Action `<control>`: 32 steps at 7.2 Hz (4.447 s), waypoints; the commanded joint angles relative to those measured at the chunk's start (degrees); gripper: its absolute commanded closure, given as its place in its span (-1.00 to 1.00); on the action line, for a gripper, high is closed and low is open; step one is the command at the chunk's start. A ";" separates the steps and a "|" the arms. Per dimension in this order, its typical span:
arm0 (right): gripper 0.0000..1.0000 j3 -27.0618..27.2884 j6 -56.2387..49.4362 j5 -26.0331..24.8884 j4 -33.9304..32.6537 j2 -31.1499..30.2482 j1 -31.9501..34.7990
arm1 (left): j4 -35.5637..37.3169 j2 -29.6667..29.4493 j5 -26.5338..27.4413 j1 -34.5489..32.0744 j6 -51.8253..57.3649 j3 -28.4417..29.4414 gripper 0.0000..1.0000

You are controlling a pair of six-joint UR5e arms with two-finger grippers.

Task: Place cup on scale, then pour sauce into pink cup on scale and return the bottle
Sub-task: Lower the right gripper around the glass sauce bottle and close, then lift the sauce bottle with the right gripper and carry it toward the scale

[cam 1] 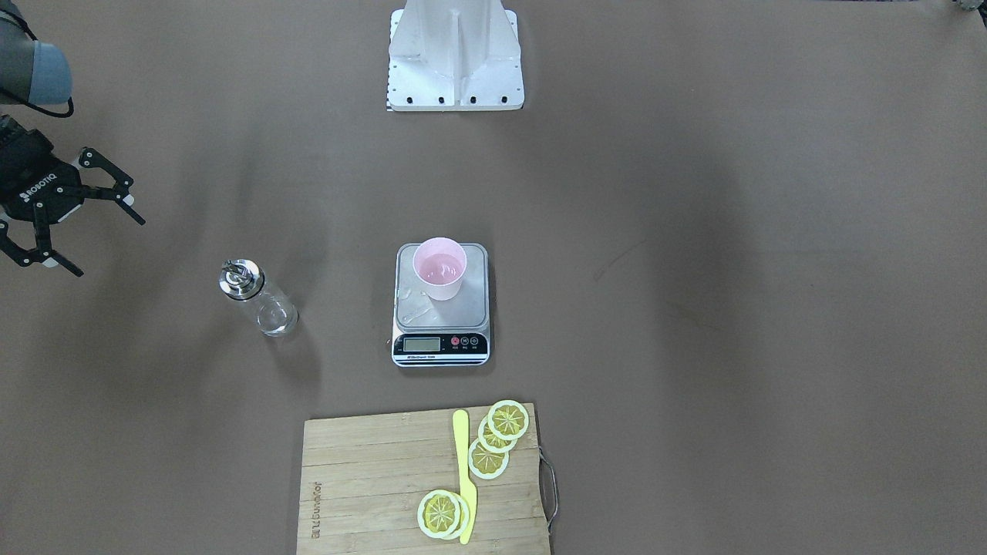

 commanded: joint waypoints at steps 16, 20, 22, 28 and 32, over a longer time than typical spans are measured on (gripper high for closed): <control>-0.97 -33.34 0.10 -4.70 34.22 19.18 -11.83 | 0.29 5.07 -0.45 -0.51 -0.40 -4.56 -0.96; -0.97 -33.34 0.19 -4.79 34.31 19.70 -12.80 | 0.29 4.89 -0.45 -0.42 -0.40 -4.47 -0.96; -0.97 -33.34 0.19 -4.79 34.22 20.06 -12.80 | 0.29 4.89 -0.45 -0.42 -0.40 -4.56 -0.96; -0.84 -33.43 0.19 -6.20 34.22 20.32 -13.86 | 0.29 4.89 -0.45 -0.42 -0.40 -4.47 -0.96; 0.99 -33.34 1.68 -5.85 34.04 20.06 -13.51 | 0.20 4.98 -0.45 -0.42 -0.40 -4.47 -0.96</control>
